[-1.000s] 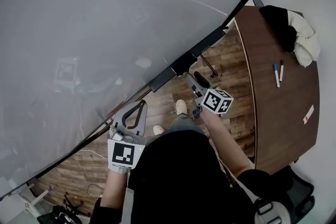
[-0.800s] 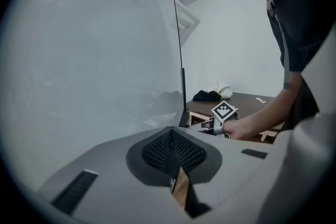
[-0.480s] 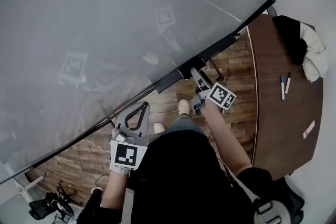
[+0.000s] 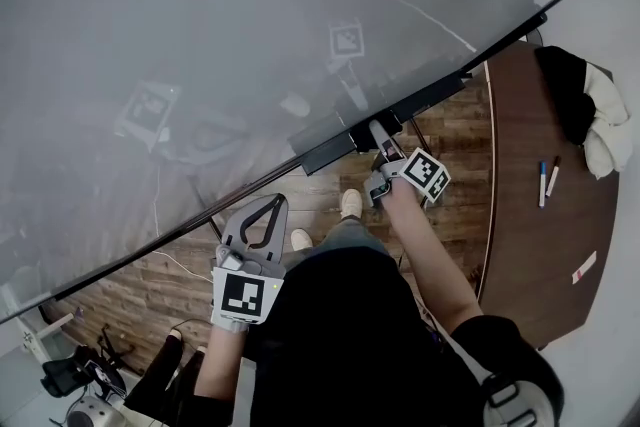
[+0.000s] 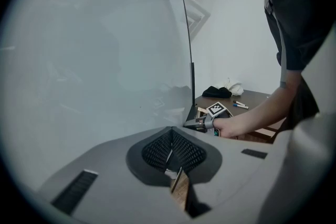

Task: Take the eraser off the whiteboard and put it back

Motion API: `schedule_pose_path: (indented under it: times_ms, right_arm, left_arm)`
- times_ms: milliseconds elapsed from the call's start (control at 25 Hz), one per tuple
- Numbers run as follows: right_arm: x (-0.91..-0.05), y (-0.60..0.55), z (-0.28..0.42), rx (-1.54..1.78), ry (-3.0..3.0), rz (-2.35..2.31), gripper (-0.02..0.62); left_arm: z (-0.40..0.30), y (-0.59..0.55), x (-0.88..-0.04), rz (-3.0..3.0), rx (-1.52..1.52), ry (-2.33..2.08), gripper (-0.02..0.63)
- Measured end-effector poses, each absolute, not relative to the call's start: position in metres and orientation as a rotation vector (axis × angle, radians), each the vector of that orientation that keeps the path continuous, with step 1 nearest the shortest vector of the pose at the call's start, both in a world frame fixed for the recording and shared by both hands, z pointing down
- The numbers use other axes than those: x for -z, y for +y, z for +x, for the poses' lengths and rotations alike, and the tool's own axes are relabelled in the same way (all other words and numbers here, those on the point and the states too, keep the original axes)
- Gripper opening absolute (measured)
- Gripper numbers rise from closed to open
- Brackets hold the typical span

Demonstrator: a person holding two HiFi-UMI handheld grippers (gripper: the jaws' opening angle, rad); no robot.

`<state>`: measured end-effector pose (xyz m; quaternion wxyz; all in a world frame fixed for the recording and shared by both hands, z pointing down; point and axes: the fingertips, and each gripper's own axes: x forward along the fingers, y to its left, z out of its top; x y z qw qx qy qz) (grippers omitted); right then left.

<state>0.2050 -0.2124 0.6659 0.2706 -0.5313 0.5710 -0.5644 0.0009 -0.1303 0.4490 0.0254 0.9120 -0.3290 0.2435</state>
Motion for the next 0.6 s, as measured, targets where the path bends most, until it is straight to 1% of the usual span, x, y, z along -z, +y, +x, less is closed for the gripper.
schedule_pose_path:
  times_ms: [160, 280, 600]
  right_arm:
    - [-0.6683, -0.2155, 0.2040, 1.541, 1.501, -1.426, 0.285]
    - [-0.6664, -0.2168, 0.2040, 1.539, 1.489, -1.426, 0.239]
    - [-0.6651, -0.2112, 0.2047, 1.547, 1.428, -1.426, 0.227]
  left_arm:
    - [-0.0028, -0.1280, -0.4498, 2.802, -0.748, -1.041, 0.006]
    - [-0.0041, -0.1273, -0.4512, 2.794, -0.747, -1.053, 0.006]
    - [-0.0085, -0.1254, -0.4532, 2.796, -0.738, -1.046, 0.006]
